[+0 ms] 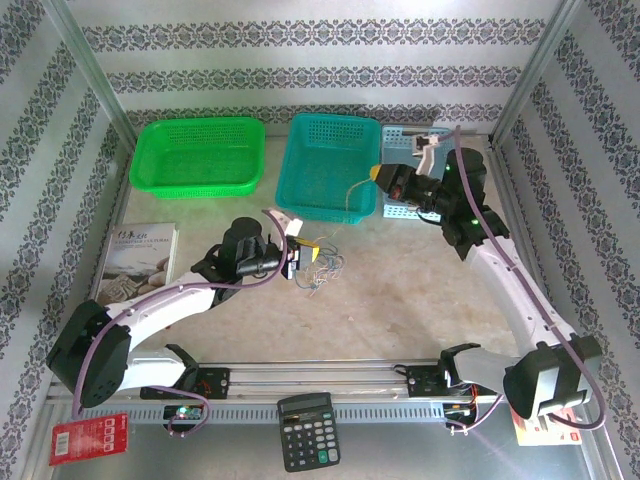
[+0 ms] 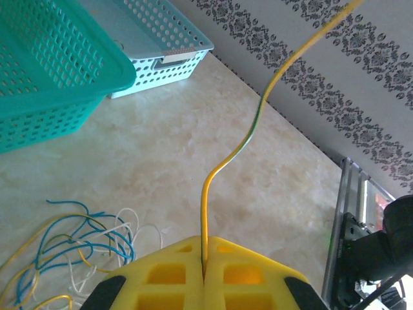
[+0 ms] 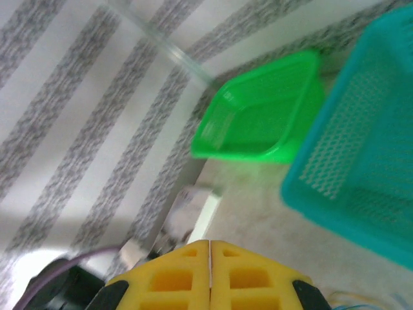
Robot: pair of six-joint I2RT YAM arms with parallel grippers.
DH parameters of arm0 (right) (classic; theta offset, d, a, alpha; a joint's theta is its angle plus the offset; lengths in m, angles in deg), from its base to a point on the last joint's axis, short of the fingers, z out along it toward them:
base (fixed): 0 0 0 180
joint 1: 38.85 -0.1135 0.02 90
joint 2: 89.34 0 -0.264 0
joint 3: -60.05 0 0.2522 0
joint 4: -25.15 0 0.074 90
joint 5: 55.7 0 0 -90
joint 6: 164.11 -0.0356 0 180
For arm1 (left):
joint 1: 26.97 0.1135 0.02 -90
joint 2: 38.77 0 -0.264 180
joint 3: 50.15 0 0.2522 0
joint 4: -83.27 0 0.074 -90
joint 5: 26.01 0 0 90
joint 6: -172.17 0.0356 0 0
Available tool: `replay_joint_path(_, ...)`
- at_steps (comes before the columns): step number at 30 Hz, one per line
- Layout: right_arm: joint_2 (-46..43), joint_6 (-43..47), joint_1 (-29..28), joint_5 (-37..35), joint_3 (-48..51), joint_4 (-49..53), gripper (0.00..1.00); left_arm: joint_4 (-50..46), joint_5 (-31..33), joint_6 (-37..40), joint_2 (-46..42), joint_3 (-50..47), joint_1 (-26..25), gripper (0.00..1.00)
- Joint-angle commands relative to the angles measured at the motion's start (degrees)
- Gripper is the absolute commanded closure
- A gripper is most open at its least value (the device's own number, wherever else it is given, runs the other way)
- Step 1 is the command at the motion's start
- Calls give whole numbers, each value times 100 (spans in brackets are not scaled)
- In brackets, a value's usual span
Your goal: Untangle the cables
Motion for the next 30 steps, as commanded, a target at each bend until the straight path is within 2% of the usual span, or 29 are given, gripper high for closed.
replay_joint_path(1, 34, -18, 91, -608, 175, -251, 100, 812, -191, -448, -112, -75, 46, 100)
replay_joint_path(5, 85, 54, 264, -1370, 318, -195, 100, 1078, -237, -618, -142, -135, 46, 100)
replay_joint_path(8, 229, 90, 461, -1647, 302, -229, 100, 1269, -238, -749, -159, -187, 39, 100)
replay_joint_path(11, 443, 108, 538, -1575, 139, -248, 100, 1441, -179, -878, -135, -211, 38, 100)
replay_joint_path(17, 822, 225, 598, -1720, -170, -200, 100, 2271, 395, -1364, -36, -330, 38, 100)
replay_joint_path(22, 1187, 199, 695, -1558, -597, -227, 100, 2157, 524, -1451, 129, -3, 38, 100)
replay_joint_path(23, 1248, 198, 708, -1528, -697, -237, 100, 2104, 519, -1456, 162, 76, 38, 98)
replay_joint_path(27, 1540, 134, 816, -1446, -1166, -235, 100, 2050, 528, -1440, 296, 290, 38, 78)
replay_joint_path(30, 1795, 65, 964, -1400, -1584, -220, 100, 2037, 536, -1453, 363, 358, 38, 69)
